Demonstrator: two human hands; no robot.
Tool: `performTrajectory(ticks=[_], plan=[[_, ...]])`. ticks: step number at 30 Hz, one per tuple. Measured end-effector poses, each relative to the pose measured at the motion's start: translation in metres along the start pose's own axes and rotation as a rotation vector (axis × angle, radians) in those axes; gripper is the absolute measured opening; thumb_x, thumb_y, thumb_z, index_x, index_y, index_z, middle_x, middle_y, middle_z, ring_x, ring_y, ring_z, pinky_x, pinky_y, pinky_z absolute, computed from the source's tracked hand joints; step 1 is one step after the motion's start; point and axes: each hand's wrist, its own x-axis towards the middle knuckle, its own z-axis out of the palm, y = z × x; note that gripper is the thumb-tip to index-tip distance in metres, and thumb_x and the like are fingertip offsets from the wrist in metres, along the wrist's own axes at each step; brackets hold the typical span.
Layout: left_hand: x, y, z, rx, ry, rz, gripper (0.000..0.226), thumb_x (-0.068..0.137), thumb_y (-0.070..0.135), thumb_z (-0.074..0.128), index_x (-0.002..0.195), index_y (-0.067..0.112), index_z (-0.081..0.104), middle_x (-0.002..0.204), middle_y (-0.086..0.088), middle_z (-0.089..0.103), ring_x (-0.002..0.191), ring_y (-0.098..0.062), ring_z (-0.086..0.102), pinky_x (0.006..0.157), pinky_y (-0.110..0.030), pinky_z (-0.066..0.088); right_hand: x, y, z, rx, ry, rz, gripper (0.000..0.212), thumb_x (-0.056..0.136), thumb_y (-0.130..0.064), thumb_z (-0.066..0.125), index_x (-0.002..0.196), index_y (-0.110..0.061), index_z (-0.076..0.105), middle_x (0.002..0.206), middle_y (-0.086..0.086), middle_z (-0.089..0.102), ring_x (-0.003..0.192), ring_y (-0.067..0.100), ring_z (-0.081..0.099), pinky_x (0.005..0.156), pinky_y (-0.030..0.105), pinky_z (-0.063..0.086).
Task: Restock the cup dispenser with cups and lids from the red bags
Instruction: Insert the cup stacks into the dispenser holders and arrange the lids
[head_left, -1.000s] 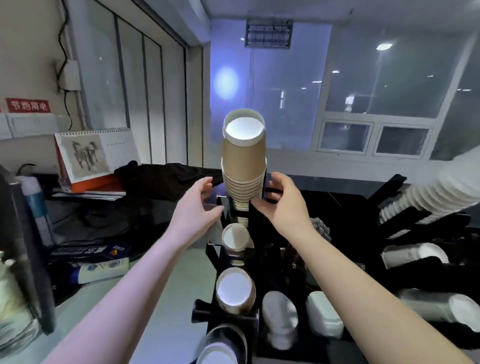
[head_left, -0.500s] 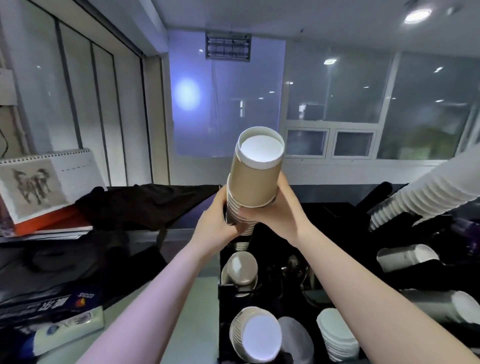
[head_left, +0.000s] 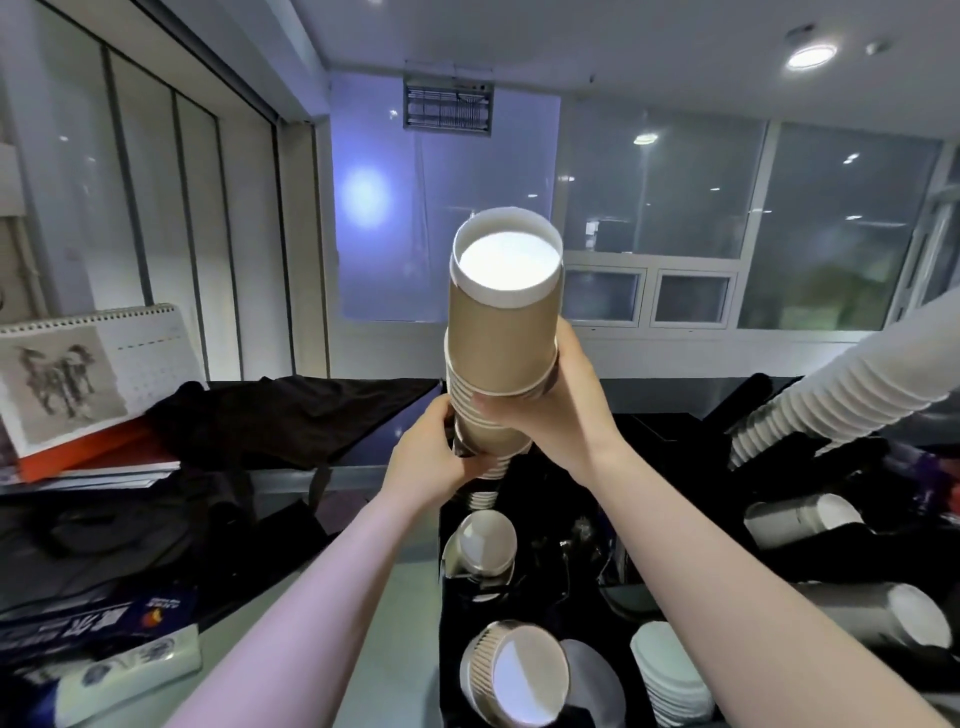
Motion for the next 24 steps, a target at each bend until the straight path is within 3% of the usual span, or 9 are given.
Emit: performTrajectory(ticks=[2, 4, 8, 12, 14, 16, 18, 20, 24], plan=[[-0.002, 0.002, -0.003, -0.018, -0.044, 0.002, 0.06, 0.063, 0.031, 0.078, 0.115, 0.037, 0.049, 0.105, 0.027, 0.061, 0.101, -0.005, 0.06, 0.082, -0.035, 0.052, -0.003, -0.008, -0.004, 0.004, -0.021, -0.038, 0.068, 0.05, -0.033, 0.086, 0.109, -0.039, 0.053, 0.1, -0.019, 0.069, 0.094, 0.0, 0.066, 0.081, 0.026, 0.056], [-0.01, 0.006, -0.009, -0.026, -0.078, 0.027, 0.068, 0.063, 0.032, 0.074, 0.125, 0.035, 0.047, 0.116, 0.024, 0.061, 0.11, -0.002, 0.058, 0.092, -0.041, 0.05, -0.01, -0.011, -0.01, 0.031, -0.024, -0.054, 0.072, 0.053, -0.026, 0.087, 0.117, -0.029, 0.052, 0.103, -0.011, 0.07, 0.096, 0.007, 0.067, 0.082, 0.032, 0.056], [-0.036, 0.022, -0.03, -0.013, -0.011, 0.107, 0.084, 0.063, 0.031, 0.071, 0.139, 0.04, 0.035, 0.134, 0.024, 0.051, 0.124, 0.004, 0.046, 0.102, -0.033, 0.043, -0.025, -0.016, -0.019, 0.078, -0.062, -0.073, 0.091, 0.052, -0.028, 0.087, 0.13, -0.013, 0.044, 0.113, 0.003, 0.067, 0.104, 0.019, 0.066, 0.086, 0.043, 0.055], [-0.061, 0.052, -0.043, -0.113, 0.047, 0.22, 0.084, 0.07, 0.017, 0.072, 0.142, 0.037, 0.033, 0.136, 0.02, 0.051, 0.127, 0.001, 0.046, 0.099, -0.022, 0.043, -0.032, -0.028, -0.023, 0.101, -0.105, -0.128, 0.083, 0.056, -0.024, 0.088, 0.127, -0.005, 0.049, 0.108, 0.002, 0.069, 0.099, 0.015, 0.067, 0.075, 0.027, 0.053], [-0.07, 0.06, -0.045, -0.191, 0.072, 0.249, 0.092, 0.074, 0.007, 0.076, 0.148, 0.026, 0.025, 0.142, 0.014, 0.047, 0.129, -0.002, 0.045, 0.099, -0.018, 0.043, -0.036, -0.034, -0.023, 0.122, -0.134, -0.156, 0.079, 0.057, -0.029, 0.087, 0.123, -0.004, 0.052, 0.106, 0.001, 0.07, 0.1, 0.015, 0.067, 0.076, 0.026, 0.052], [-0.078, 0.065, -0.046, -0.216, 0.105, 0.262, 0.101, 0.074, 0.011, 0.08, 0.151, 0.022, 0.017, 0.147, 0.009, 0.043, 0.131, -0.002, 0.043, 0.1, -0.016, 0.04, -0.042, -0.032, -0.023, 0.15, -0.175, -0.162, 0.075, 0.061, -0.028, 0.086, 0.123, -0.003, 0.052, 0.108, 0.0, 0.07, 0.103, 0.015, 0.066, 0.079, 0.023, 0.051], [-0.085, 0.069, -0.044, -0.186, 0.101, 0.279, 0.102, 0.069, 0.022, 0.082, 0.15, 0.023, 0.02, 0.145, 0.013, 0.043, 0.129, 0.001, 0.044, 0.095, -0.012, 0.041, -0.048, -0.025, -0.025, 0.139, -0.227, -0.12, 0.071, 0.062, -0.026, 0.086, 0.121, -0.004, 0.053, 0.107, -0.004, 0.07, 0.101, 0.012, 0.067, 0.077, 0.02, 0.051], [-0.09, 0.07, -0.039, -0.162, 0.057, 0.276, 0.095, 0.069, 0.02, 0.084, 0.146, 0.028, 0.029, 0.137, 0.02, 0.049, 0.124, 0.002, 0.048, 0.09, -0.009, 0.041, -0.054, -0.015, -0.026, 0.098, -0.269, -0.075, 0.067, 0.059, -0.028, 0.086, 0.113, -0.006, 0.053, 0.098, -0.011, 0.069, 0.093, 0.006, 0.067, 0.072, 0.017, 0.05], [-0.097, 0.058, -0.024, -0.171, 0.03, 0.223, 0.087, 0.068, 0.014, 0.083, 0.137, 0.042, 0.038, 0.132, 0.024, 0.052, 0.121, 0.002, 0.051, 0.09, -0.009, 0.042, -0.065, 0.005, -0.028, 0.075, -0.291, -0.025, 0.071, 0.058, -0.029, 0.087, 0.119, -0.013, 0.055, 0.104, -0.006, 0.069, 0.099, 0.008, 0.066, 0.075, 0.018, 0.051]])
